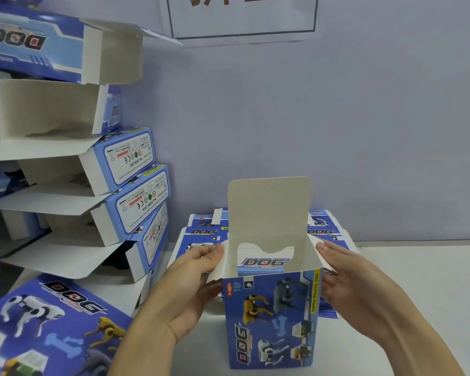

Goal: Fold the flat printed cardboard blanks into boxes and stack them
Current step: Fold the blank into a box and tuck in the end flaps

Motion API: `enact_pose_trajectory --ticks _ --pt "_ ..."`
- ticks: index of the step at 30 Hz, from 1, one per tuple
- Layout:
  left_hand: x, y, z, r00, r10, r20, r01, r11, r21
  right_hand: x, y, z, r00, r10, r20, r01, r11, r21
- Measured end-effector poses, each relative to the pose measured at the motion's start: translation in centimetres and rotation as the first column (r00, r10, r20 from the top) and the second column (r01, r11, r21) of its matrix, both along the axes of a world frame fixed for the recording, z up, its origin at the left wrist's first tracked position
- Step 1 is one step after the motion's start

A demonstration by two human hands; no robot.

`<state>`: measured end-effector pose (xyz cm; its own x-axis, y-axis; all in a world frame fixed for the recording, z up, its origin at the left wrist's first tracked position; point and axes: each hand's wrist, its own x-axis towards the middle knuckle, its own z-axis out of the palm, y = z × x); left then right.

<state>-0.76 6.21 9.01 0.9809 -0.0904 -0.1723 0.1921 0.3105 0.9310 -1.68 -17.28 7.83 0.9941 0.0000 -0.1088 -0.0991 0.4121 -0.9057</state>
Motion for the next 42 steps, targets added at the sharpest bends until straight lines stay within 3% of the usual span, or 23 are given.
enact_pose_trajectory --ticks 5,8,11,15,18,20,23,33,42 --pt "-0.4 -0.3 0.6 0.985 -0.070 0.158 0.083 0.994 -0.077 -0.2 0.6 0.4 0.984 -0.052 0.169 0.080 0.983 -0.166" --pt "-0.7 -0.6 1.2 0.952 -0.123 0.280 0.115 0.992 0.042 -0.5 0.5 1.2 0.967 -0.063 0.246 0.125 0.961 -0.245" --pt "-1.1 -0.4 2.0 0.888 -0.193 0.417 0.106 0.969 0.222 -0.9 0.0 1.8 0.953 -0.034 0.302 0.165 0.892 -0.422" --pt "-2.0 -0.5 3.7 0.744 -0.180 0.643 -0.091 0.927 0.365 -2.3 -0.3 3.5 0.926 0.117 0.360 0.122 0.808 -0.577" --pt "-2.3 -1.2 4.3 0.682 -0.093 0.726 -0.236 0.911 0.338 -2.8 0.0 4.6 0.848 0.024 0.529 0.290 0.815 -0.502" --pt "-2.4 -1.6 4.3 0.670 -0.079 0.738 -0.263 0.905 0.335 -3.0 0.4 5.0 0.758 -0.064 0.649 0.403 0.828 -0.389" --pt "-2.5 -1.8 4.4 0.664 -0.111 0.739 -0.275 0.883 0.379 -3.1 0.7 5.3 0.688 -0.146 0.710 0.481 0.825 -0.297" --pt "-2.6 -2.6 4.6 0.616 -0.119 0.778 -0.367 0.831 0.418 -3.3 0.9 5.5 0.648 -0.136 0.750 0.492 0.826 -0.275" --pt "-3.2 -2.7 5.0 0.557 -0.094 0.825 -0.381 0.854 0.354 -3.6 1.0 5.6 0.647 -0.110 0.755 0.449 0.855 -0.260"
